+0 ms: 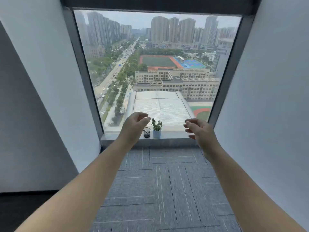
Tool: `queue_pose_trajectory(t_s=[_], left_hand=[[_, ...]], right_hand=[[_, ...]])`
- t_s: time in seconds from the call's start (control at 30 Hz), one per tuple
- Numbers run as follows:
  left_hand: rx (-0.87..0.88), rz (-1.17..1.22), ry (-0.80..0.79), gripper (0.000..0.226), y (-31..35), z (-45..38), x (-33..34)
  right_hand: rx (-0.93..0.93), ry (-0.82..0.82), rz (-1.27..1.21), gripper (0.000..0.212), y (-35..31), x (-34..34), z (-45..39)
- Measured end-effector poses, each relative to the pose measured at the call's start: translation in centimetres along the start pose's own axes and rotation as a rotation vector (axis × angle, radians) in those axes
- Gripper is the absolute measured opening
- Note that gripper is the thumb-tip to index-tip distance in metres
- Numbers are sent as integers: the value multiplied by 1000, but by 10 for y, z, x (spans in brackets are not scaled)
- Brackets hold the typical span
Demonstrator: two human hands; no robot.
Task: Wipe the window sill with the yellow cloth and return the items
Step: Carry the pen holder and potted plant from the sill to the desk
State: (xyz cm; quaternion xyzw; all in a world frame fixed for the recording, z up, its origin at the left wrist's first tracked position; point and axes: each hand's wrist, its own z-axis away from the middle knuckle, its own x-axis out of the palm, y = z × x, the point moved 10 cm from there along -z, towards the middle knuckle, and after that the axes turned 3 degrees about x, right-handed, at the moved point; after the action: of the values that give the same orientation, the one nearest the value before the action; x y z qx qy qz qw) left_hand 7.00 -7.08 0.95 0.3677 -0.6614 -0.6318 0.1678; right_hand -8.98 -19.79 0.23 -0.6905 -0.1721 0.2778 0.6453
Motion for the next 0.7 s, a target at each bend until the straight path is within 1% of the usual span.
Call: queue_pose_trajectory(t_s=[0.13, 0.27, 0.33, 0.4, 0.47, 0.57, 0.7], left_hand=[[-44, -25, 18, 14, -28, -68, 20], [-95, -33, 44, 17, -54, -129, 31], [-118, -34, 54, 15, -71, -160, 33], [-146, -36, 59, 13, -92, -192, 35], [-185, -40, 55, 13, -118, -226, 37], [-237, -58, 44, 12, -162, -281, 36], [-311, -71, 23, 8, -223, -359, 31]], right_hand=[[42, -6, 17, 8, 15, -9, -80], [77, -27, 20, 8, 37, -2, -154], [111, -34, 10, 7, 52, 6, -186], [142, -40, 3, 12, 69, 16, -220], [170, -41, 15, 16, 86, 26, -256], [216, -31, 28, 8, 114, 44, -317], [303, 15, 28, 6, 156, 69, -398]])
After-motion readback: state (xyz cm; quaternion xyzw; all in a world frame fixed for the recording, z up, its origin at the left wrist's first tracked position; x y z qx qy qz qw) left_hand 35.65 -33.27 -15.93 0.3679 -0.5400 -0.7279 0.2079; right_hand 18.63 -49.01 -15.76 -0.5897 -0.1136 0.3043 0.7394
